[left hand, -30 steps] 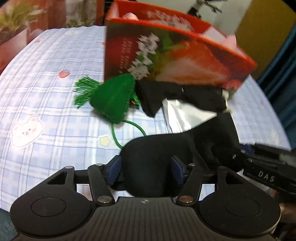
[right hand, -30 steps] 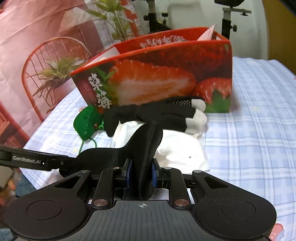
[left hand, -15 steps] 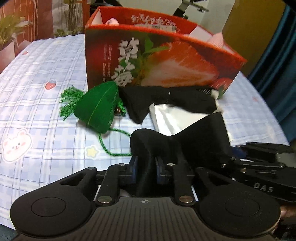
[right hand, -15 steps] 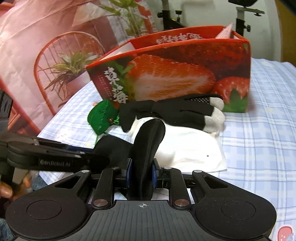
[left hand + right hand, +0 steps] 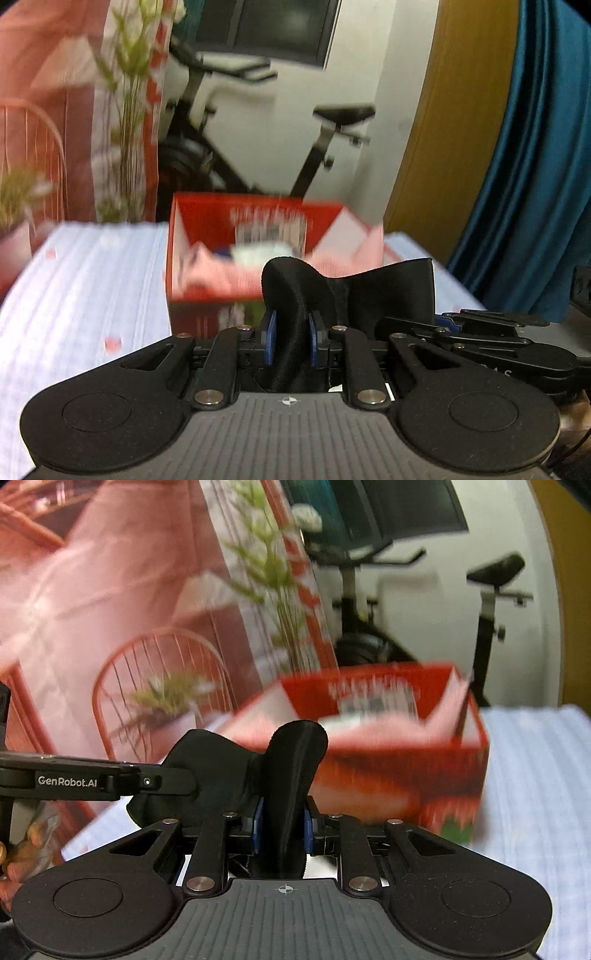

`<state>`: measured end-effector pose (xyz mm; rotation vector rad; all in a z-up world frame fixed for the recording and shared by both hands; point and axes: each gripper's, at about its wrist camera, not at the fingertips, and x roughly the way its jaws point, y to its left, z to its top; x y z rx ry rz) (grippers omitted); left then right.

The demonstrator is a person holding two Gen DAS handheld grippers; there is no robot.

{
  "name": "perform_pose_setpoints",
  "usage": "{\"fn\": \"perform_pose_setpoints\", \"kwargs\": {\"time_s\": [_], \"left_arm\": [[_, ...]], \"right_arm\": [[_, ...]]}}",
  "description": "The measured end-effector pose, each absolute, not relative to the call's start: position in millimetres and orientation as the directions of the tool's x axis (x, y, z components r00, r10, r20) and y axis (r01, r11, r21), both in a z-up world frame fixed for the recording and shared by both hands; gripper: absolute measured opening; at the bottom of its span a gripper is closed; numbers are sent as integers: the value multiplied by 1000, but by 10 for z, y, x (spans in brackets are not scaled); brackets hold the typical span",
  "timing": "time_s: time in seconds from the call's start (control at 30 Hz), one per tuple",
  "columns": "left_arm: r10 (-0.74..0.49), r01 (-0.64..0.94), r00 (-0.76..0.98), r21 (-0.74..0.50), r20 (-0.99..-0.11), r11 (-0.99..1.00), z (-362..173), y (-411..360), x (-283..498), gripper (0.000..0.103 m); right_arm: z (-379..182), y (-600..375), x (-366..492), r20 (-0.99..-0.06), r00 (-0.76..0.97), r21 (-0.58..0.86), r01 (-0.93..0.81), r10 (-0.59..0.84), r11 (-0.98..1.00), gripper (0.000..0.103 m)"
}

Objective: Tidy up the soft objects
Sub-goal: 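Lift the black eye mask up over the red box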

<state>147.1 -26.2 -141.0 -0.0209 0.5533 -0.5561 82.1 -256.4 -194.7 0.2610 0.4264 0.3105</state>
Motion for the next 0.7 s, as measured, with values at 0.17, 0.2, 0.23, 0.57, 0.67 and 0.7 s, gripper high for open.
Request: {"fn": "perform_pose_setpoints", "kwargs": {"time_s": [0.17, 0.2, 0.23, 0.57, 0.67, 0.7], "left_arm": [[-505, 500, 758, -130, -413, 856, -1105, -389, 1600, 19], [-503, 499, 766, -123, -399, 858, -1067, -409, 1640, 19], [-500, 496, 777, -115, -384, 860, -1022, -434, 1686, 19], [-445, 451, 822, -71, -355, 890, -867, -571, 2273, 19], [-422, 435, 824, -54, -379, 899, -939, -656, 2480, 19], [-416, 432, 822, -52, -388, 901, -962, -668, 2552, 19]], "right_arm": [[-1585, -2682, 1056, -291, 895, 291, -253, 337, 923, 20], [-1519, -2687, 1113, -280, 900, 280, -256, 333, 925, 20], [-1449, -2692, 1166, -267, 906, 267, -259, 329, 928, 20], [-1109, -2691, 1862, -239, 928, 172, -248, 285, 953, 21], [-1172, -2703, 2117, -265, 927, 183, -222, 266, 958, 21], [-1205, -2712, 2212, -276, 925, 191, -213, 261, 958, 21]]}}
